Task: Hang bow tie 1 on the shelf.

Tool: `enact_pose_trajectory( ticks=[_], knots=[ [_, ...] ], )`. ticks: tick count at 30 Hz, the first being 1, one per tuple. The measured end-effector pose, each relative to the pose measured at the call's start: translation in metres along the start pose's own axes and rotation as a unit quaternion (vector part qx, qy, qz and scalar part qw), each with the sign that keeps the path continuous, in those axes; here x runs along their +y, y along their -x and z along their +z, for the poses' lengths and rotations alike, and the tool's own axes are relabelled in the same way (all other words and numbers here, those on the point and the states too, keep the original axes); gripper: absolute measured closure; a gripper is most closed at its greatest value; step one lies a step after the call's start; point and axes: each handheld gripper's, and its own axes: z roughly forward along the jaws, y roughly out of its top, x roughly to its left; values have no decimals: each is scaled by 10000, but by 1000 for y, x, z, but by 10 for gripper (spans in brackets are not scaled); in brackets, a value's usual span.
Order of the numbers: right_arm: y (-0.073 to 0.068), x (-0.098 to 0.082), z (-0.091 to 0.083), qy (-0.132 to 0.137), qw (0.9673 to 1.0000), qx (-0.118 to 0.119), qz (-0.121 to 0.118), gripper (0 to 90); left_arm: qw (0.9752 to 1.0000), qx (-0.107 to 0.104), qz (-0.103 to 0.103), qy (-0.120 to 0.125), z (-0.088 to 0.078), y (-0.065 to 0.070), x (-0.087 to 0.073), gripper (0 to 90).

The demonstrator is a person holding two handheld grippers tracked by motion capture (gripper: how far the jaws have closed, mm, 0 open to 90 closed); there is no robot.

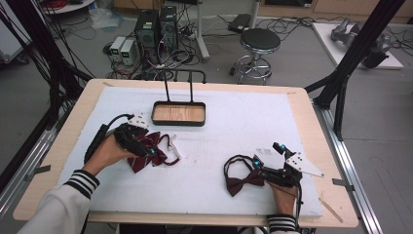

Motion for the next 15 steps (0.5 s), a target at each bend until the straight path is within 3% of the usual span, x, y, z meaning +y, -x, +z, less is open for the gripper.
enact_pose_trajectory(
  ticks=[8, 15],
  knots=[
    [0, 0, 0, 11, 10000, 8, -34, 87, 9997, -115, 4, -202, 11, -3, 1, 193],
    [1, 0, 0, 28, 10000, 8, -7, 87, 9991, -89, 37, -412, 18, -4, 1, 193]
  ],
)
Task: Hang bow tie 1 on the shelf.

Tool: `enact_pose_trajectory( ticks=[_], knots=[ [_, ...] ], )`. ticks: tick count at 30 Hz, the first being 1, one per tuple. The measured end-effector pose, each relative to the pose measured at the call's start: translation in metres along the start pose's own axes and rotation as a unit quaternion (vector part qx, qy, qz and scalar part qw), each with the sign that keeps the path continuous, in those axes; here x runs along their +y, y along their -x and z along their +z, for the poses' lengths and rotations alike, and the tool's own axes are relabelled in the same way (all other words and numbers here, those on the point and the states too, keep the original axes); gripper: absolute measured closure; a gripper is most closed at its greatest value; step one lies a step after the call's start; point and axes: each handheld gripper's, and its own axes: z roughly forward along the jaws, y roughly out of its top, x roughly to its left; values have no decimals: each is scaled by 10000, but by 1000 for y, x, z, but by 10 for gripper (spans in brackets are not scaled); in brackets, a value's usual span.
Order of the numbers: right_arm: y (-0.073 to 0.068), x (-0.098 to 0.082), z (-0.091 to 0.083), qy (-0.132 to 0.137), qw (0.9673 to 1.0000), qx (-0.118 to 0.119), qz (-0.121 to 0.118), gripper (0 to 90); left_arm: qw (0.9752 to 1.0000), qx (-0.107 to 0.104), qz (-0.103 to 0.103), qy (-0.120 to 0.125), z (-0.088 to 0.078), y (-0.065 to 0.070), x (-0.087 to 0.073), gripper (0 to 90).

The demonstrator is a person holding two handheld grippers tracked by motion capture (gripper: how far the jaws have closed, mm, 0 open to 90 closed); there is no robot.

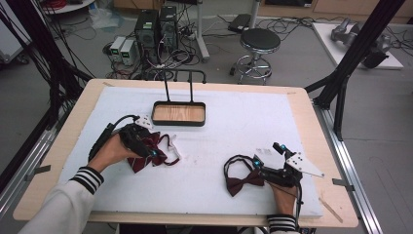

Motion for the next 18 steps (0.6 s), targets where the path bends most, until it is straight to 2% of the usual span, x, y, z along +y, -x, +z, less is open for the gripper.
enact_pose_trajectory(
  ticks=[3, 4, 7, 18],
  knots=[
    [0, 0, 0, -6, 10000, 0, 12, 87, 9999, 5, 75, -122, 2, 0, 2, 211],
    [0, 0, 0, -3, 10000, 5, 20, 87, 9996, 5, 149, -256, 5, 1, 3, 221],
    [0, 0, 0, -7, 10000, 6, 26, 87, 9991, 19, 147, -401, 6, 0, 4, 230],
    [0, 0, 0, -4, 10000, 6, 22, 88, 9981, -139, 61, -591, 10, -2, 8, 301]
  ],
)
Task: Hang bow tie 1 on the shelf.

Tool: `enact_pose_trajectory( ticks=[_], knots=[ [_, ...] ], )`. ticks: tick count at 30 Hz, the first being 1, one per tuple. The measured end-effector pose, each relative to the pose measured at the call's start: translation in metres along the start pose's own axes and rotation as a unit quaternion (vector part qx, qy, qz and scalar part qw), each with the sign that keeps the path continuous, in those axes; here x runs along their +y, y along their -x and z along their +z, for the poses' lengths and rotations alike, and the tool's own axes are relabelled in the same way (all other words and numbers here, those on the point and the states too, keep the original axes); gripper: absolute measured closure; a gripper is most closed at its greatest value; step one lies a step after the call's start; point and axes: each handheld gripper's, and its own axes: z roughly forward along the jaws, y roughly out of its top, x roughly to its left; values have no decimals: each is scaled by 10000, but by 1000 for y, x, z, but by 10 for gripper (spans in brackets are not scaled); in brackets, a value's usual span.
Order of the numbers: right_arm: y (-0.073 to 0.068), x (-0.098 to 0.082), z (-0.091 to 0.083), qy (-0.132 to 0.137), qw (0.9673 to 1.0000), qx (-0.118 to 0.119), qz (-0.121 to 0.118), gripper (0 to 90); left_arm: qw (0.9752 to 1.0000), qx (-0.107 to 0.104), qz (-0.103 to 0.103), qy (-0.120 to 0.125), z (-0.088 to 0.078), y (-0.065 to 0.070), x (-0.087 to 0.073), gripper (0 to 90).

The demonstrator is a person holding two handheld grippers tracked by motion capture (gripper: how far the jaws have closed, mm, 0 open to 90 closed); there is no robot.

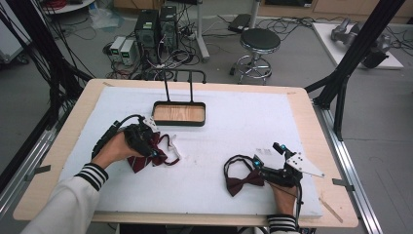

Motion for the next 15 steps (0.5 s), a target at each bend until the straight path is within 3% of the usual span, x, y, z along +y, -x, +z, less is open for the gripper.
enact_pose_trajectory(
  ticks=[6, 12, 15],
  knots=[
    [0, 0, 0, 14, 10000, -1, -19, 87, 9998, -118, 102, -96, 0, -3, 1, 304],
    [0, 0, 0, 12, 10000, -5, -19, 87, 9997, -200, 61, -123, 2, -4, 1, 321],
    [0, 0, 0, 13, 10000, -13, -10, 87, 9994, -331, 7, -139, 5, -5, 1, 371]
  ],
)
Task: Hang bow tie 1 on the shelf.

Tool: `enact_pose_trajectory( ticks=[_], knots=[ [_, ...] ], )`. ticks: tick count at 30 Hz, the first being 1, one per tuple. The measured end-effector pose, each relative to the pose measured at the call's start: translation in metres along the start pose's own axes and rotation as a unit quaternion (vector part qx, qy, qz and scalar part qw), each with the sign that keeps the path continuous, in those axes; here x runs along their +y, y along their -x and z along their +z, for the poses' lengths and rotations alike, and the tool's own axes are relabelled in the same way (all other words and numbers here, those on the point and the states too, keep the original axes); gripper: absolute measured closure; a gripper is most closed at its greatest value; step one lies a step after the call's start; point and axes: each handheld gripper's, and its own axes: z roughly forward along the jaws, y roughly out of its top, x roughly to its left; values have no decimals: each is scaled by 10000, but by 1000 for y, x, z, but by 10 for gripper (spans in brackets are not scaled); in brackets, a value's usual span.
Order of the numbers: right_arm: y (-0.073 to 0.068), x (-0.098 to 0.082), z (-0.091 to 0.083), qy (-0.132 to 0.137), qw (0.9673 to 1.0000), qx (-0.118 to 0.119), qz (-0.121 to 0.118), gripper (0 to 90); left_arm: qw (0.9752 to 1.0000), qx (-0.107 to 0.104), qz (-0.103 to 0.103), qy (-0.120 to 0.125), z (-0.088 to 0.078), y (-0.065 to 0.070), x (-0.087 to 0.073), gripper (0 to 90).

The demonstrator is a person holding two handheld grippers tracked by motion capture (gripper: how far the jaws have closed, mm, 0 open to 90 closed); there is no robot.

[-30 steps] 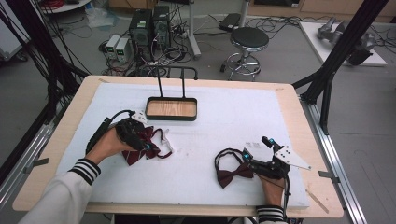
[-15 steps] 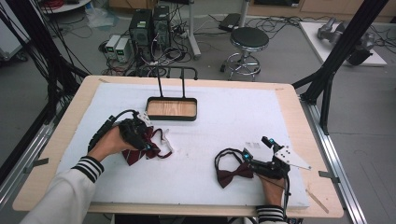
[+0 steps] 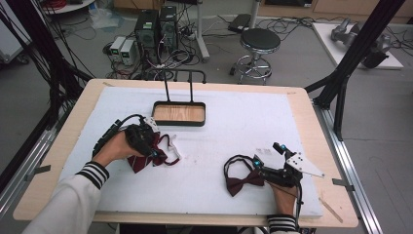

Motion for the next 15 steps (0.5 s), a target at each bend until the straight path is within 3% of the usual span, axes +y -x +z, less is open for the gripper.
enact_pose_trajectory(
  ticks=[9, 15],
  knots=[
    [0, 0, 0, 2, 10000, 12, -20, 87, 9999, -65, -10, -95, -1, -3, 0, 476],
    [0, 0, 0, 7, 10000, 5, -26, 87, 9999, -80, -48, -95, -2, -3, 0, 625]
  ],
)
